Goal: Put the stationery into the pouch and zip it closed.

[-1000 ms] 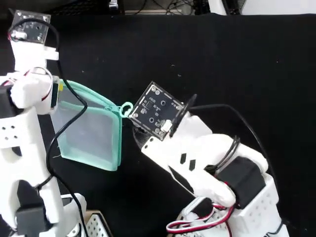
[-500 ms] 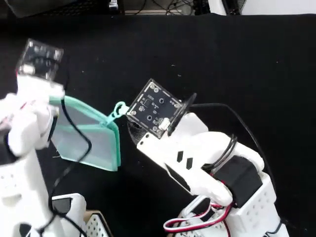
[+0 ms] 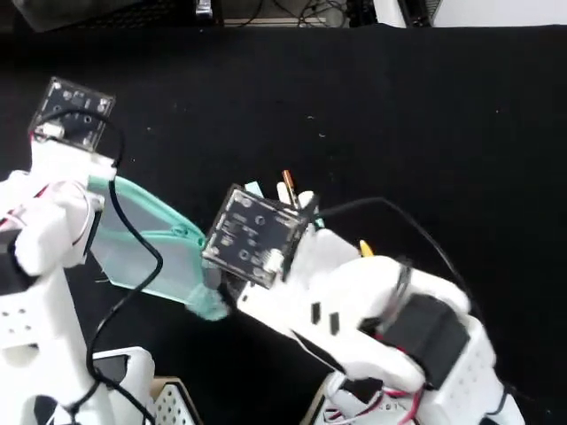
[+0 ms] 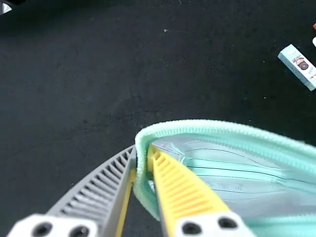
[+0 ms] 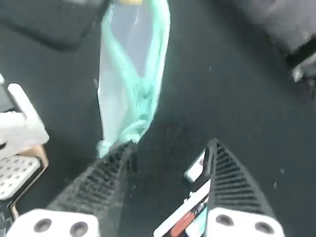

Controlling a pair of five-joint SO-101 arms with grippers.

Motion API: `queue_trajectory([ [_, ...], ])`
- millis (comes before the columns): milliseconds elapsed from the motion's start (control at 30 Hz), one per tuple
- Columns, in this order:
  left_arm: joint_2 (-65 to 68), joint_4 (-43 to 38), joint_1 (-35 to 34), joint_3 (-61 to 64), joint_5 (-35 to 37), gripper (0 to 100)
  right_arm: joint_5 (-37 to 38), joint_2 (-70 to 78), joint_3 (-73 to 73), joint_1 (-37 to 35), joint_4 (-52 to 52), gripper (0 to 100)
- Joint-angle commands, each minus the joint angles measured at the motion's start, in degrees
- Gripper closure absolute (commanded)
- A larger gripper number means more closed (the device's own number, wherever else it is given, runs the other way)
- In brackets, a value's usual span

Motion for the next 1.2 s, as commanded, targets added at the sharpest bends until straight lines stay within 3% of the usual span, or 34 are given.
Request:
queue_trajectory([
  [0, 6.2, 0.8, 0.5, -0.3, -0.7, 97, 0.5, -0.7, -6.9, 1.1, 2.5, 77.7],
  [133, 8.0, 0.8, 0.4, -0.6, -0.1, 97, -1.5, -0.4, -7.3, 13.4, 2.7, 79.0],
  [300, 8.6, 0.8, 0.7, -0.4, 7.2, 97, -6.6, -0.3, 0.8, 28.9, 1.2, 79.0],
  [500, 8.1, -1.6, 1.0, -4.8, 12.6, 97, -7.2, -0.2, 18.5, 40.2, -6.5, 79.0],
  [733, 8.0, -5.8, 2.9, -12.1, 17.2, 97, -7.1, -0.2, 34.7, 45.9, -19.1, 79.0],
  [933, 8.0, -5.8, 4.1, -13.1, 22.9, 97, -3.5, -0.2, 37.8, 46.5, -19.6, 79.0],
  [1167, 7.1, -5.4, 4.4, -15.3, 23.7, 97, -3.0, -0.5, 39.5, 46.4, -19.6, 79.0],
])
